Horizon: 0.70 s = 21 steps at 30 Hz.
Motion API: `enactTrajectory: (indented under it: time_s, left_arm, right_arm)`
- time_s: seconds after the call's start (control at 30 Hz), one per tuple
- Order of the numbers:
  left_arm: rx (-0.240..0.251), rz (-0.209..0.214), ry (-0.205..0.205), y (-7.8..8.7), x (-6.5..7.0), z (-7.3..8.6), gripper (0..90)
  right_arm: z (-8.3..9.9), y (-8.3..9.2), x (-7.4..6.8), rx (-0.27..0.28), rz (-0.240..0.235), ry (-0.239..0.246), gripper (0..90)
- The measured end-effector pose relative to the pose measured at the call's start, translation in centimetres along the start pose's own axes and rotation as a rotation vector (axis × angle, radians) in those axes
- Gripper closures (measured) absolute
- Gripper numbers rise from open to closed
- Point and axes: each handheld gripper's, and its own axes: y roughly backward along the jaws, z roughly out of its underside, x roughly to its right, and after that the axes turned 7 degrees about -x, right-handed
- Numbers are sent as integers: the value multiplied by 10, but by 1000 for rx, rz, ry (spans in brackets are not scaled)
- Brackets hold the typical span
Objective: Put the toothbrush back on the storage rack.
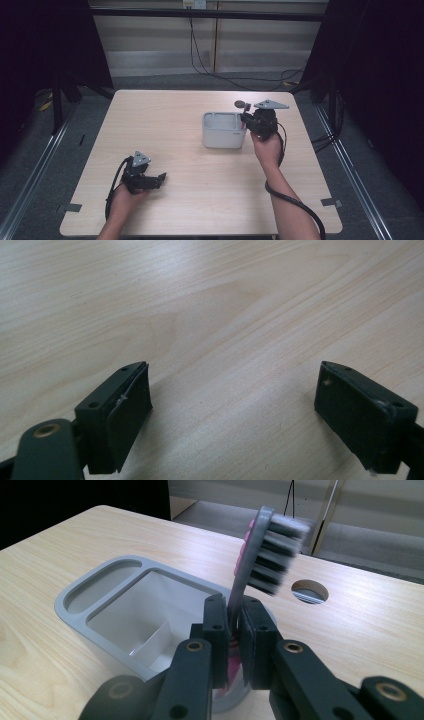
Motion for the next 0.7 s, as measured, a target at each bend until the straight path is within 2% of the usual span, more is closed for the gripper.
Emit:
enactTrajectory:
  time_s: [0.7]
  left_arm:
    - [0, 1, -1, 0, 0, 0, 146]
  right_arm:
    - [4, 2, 1, -15, -10, 3, 823]
